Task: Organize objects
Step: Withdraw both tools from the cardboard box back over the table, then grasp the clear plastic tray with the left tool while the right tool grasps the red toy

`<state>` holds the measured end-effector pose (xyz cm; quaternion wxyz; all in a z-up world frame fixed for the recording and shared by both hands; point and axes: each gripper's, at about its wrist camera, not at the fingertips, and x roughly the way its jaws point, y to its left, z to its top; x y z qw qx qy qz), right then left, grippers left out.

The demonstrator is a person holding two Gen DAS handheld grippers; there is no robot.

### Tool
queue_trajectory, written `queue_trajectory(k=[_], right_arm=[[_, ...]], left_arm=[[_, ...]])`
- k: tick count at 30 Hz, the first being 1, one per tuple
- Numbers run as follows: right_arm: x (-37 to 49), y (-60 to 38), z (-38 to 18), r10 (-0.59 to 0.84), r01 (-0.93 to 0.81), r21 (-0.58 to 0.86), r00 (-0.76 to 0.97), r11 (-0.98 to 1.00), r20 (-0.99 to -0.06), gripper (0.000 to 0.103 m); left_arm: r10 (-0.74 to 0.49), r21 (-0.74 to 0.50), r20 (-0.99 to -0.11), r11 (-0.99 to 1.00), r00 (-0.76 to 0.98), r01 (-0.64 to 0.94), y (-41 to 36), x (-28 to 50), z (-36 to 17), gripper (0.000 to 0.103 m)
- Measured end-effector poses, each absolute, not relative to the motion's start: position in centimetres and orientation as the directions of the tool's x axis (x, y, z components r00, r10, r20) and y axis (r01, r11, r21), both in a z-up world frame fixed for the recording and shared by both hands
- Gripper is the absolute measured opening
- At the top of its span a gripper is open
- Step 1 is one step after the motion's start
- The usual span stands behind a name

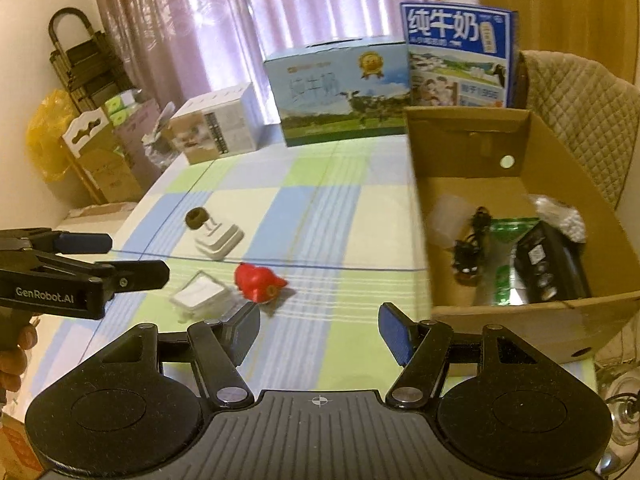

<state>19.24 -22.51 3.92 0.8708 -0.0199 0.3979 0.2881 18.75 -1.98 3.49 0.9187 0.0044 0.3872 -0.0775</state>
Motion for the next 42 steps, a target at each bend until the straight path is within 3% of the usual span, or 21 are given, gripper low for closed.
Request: queue_trajectory(k=[24, 42], right_arm=[[21.4, -16.5, -1.6, 0.445, -0.534, 0.186, 0.410, 0.825, -0.796, 0.063], [24.8, -16.1, -4.7, 0.404, -0.491, 0.199, 0.357, 0.848, -0.842, 0.063]], left_arm=[[-0.078, -0.053, -0.794, 0.997, 0.604, 0.060, 3.3, 20.5, -1.4, 0.102], [-0.096, -0.039, -0.854, 0.992, 0.511, 0.122, 2.1, 26.4, -6.6, 0.100]])
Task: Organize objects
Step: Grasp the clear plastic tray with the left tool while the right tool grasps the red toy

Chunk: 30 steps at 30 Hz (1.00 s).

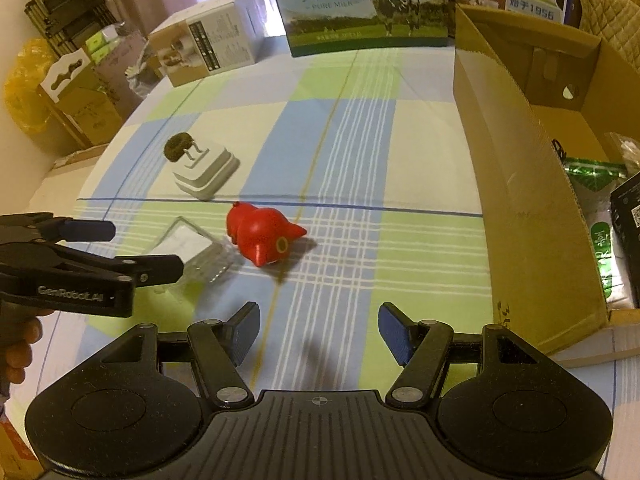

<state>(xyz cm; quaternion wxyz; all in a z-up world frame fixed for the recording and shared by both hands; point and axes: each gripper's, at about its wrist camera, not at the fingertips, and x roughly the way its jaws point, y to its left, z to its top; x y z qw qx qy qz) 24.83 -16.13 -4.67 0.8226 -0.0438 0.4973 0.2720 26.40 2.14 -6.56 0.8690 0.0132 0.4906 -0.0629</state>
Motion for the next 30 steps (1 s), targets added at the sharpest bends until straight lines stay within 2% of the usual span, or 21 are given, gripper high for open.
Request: queue_trajectory(k=[6, 9, 17, 30], right_arm=[[25.5, -16.3, -5.3, 0.394, -0.476, 0.200, 0.351, 0.856, -0.849, 0.063], [25.9, -16.3, -5.5, 0.389, -0.472, 0.199, 0.349, 0.859, -0.852, 0.063], [26.7, -15.3, -5.6, 0.403, -0.505, 0.191, 0.353, 0.842, -0.845, 0.063], [28.1, -9.7, -6.5, 0.506, -0.717, 0.128, 0.343, 0.685, -0.791, 0.063]], left_arm=[[-0.106, -0.040, -0.867, 0.989, 0.487, 0.144, 1.8, 27.9, -8.1, 0.096], [-0.114, -0.042, -0.873, 0.986, 0.473, 0.160, 1.4, 28.4, -8.7, 0.091], [-0.124, -0.048, -0.876, 0.984, 0.467, 0.171, 1.7, 28.6, -9.6, 0.069], [-0.052, -0.034, -0.873, 0.998, 0.485, 0.046, 6.2, 27.3, -9.4, 0.067]])
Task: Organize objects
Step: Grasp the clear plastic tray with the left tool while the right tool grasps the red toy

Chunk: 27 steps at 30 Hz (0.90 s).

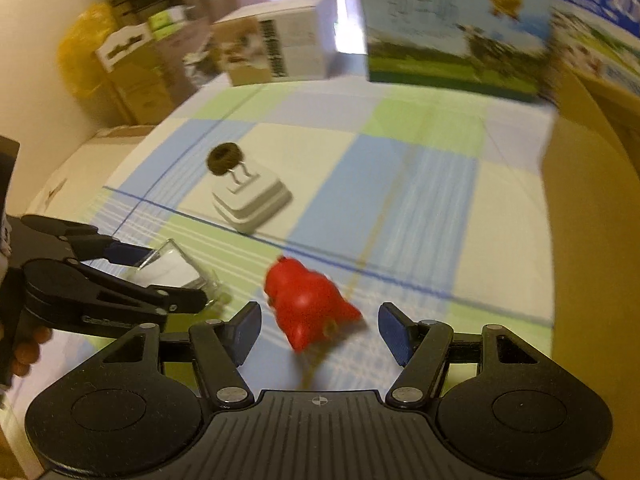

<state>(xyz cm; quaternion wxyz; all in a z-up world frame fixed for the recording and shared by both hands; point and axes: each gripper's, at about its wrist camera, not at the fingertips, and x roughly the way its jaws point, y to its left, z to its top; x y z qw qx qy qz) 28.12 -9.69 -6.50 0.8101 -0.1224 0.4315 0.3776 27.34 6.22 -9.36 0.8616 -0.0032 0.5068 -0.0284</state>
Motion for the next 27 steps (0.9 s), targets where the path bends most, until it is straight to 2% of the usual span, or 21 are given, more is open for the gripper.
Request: queue_trajectory(k=[8, 9, 10, 11, 18, 27], right_arm=[[29.1, -7.7, -8.8, 0.512, -0.800, 0.076, 0.305, 0.596, -0.803, 0.062], [29.1, -7.8, -9.0, 0.511, -0.802, 0.074, 0.304, 0.593, -0.804, 0.058], [29.0, -7.8, -9.1, 0.509, -0.803, 0.070, 0.304, 0.592, -0.805, 0.046], [28.9, -7.9, -9.1, 0.512, -0.802, 0.070, 0.309, 0.594, -0.801, 0.044], [27.1, -8.3, -8.6, 0.480, -0.766, 0.090, 0.303, 0.637, -0.824, 0.043], [26.0, -7.6, -9.5, 0.440, -0.771, 0.048, 0.310, 0.635, -0.843, 0.043]], left_arm=[[-0.037, -0.037, -0.874, 0.999, 0.485, 0.010, 7.6, 26.7, -9.2, 0.067], [-0.036, -0.036, -0.874, 0.999, 0.485, 0.010, 7.5, 26.7, -9.2, 0.067], [-0.035, -0.035, -0.874, 0.999, 0.485, 0.010, 7.5, 26.8, -9.2, 0.067], [-0.035, -0.035, -0.874, 0.999, 0.484, 0.009, 7.5, 26.8, -9.2, 0.067], [-0.041, -0.039, -0.878, 0.999, 0.477, 0.016, 7.3, 26.8, -9.2, 0.067], [-0.057, -0.046, -0.880, 0.998, 0.472, 0.035, 6.4, 26.7, -9.3, 0.067]])
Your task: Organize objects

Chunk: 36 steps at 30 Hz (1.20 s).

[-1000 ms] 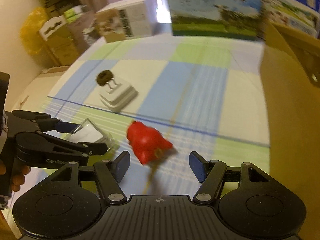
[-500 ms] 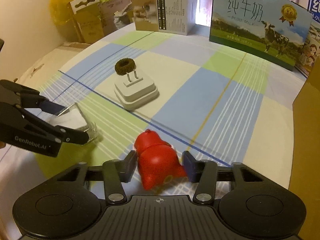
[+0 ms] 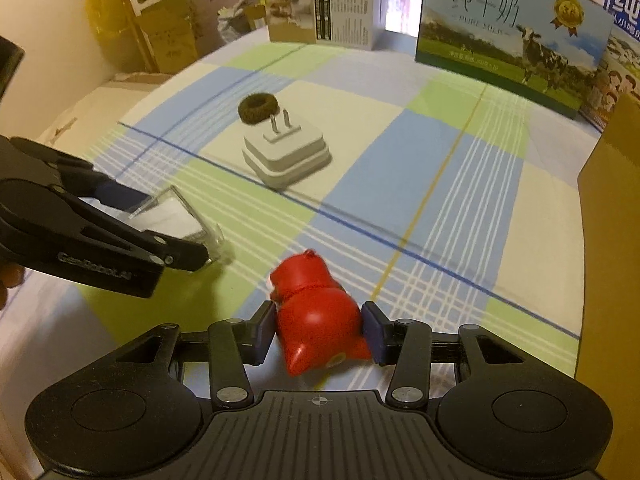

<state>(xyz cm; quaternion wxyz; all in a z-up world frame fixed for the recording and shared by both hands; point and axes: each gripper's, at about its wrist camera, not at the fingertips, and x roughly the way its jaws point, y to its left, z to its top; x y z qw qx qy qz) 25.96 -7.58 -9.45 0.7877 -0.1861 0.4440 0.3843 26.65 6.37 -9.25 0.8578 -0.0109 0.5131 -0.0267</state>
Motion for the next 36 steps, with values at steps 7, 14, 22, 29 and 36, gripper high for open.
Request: queue_trajectory(k=[7, 14, 22, 29, 36], right_arm=[[26.2, -8.2, -9.6, 0.458, -0.751, 0.083, 0.307, 0.656, -0.834, 0.043], [26.3, -9.0, -9.1, 0.463, -0.708, 0.139, 0.288, 0.692, -0.839, 0.042], [26.1, -10.6, -8.2, 0.473, -0.645, 0.206, 0.272, 0.736, -0.838, 0.042], [25.3, -12.1, -6.4, 0.492, -0.612, 0.231, 0.299, 0.757, -0.818, 0.042], [24.0, -13.8, -3.7, 0.519, -0.596, 0.243, 0.347, 0.765, -0.781, 0.042]], left_arm=[[-0.054, -0.043, -0.879, 0.999, 0.473, 0.034, 6.1, 26.6, -9.2, 0.066], [-0.066, -0.047, -0.881, 0.998, 0.468, 0.052, 5.3, 26.3, -9.1, 0.066], [-0.079, -0.050, -0.880, 0.996, 0.469, 0.074, 4.4, 25.5, -8.6, 0.065], [-0.088, -0.050, -0.864, 0.995, 0.496, 0.089, 3.8, 24.6, -6.9, 0.065], [-0.103, -0.048, -0.839, 0.992, 0.535, 0.116, 2.8, 23.5, -4.3, 0.065]])
